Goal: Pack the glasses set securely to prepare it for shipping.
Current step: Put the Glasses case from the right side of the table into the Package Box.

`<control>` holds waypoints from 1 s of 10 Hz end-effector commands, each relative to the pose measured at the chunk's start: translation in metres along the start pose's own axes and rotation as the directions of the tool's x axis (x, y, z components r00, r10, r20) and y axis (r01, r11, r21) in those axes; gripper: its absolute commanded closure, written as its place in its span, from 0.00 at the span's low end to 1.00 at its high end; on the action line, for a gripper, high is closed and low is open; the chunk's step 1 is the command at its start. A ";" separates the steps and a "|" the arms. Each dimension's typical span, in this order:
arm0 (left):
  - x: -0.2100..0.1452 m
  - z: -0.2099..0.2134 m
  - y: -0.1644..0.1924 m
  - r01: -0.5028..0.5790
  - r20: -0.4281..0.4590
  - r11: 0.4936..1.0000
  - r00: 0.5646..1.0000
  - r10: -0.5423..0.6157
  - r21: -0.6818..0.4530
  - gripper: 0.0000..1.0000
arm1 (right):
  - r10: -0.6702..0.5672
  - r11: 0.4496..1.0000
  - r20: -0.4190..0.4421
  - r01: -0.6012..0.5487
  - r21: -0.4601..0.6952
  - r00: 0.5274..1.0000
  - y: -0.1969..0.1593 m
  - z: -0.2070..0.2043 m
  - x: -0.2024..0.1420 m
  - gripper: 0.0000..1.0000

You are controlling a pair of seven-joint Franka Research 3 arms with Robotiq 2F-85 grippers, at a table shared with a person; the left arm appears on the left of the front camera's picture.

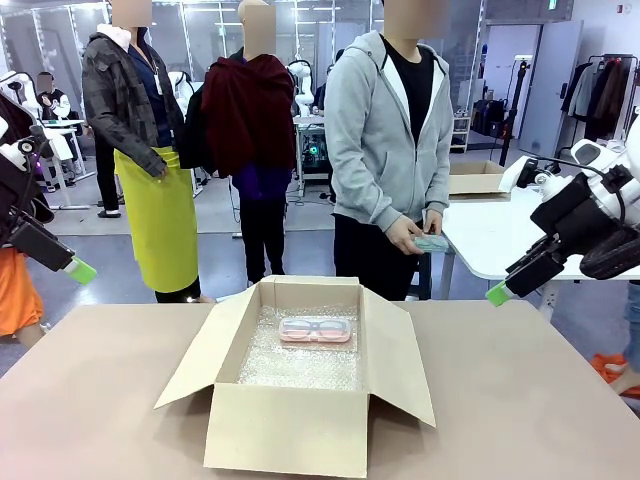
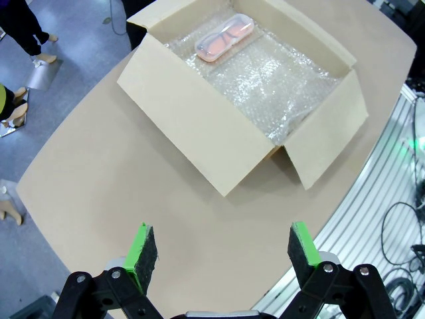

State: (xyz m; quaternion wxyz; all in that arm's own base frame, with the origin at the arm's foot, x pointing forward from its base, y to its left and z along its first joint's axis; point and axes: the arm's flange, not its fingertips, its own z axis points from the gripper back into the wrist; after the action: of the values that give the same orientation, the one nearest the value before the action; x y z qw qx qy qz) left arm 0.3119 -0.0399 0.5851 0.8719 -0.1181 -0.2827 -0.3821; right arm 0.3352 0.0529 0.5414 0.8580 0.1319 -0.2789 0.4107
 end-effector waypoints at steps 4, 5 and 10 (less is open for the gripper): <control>-0.001 0.001 0.000 0.002 0.011 1.000 1.000 -0.002 -0.012 0.00 | -0.019 1.000 -0.006 0.019 -0.005 1.000 0.001 0.001 0.002 0.00; -0.001 0.001 0.000 0.002 0.011 1.000 1.000 -0.002 -0.012 0.00 | -0.019 1.000 -0.006 0.019 -0.005 1.000 0.001 0.001 0.002 0.00; -0.001 0.001 0.000 0.002 0.011 1.000 1.000 -0.002 -0.012 0.00 | -0.019 1.000 -0.006 0.019 -0.005 1.000 0.001 0.001 0.002 0.00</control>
State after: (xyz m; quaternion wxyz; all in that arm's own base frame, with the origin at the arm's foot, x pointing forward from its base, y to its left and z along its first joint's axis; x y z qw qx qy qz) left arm 0.3119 -0.0399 0.5851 0.8719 -0.1181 -0.2827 -0.3821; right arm 0.3352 0.0529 0.5414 0.8580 0.1318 -0.2789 0.4107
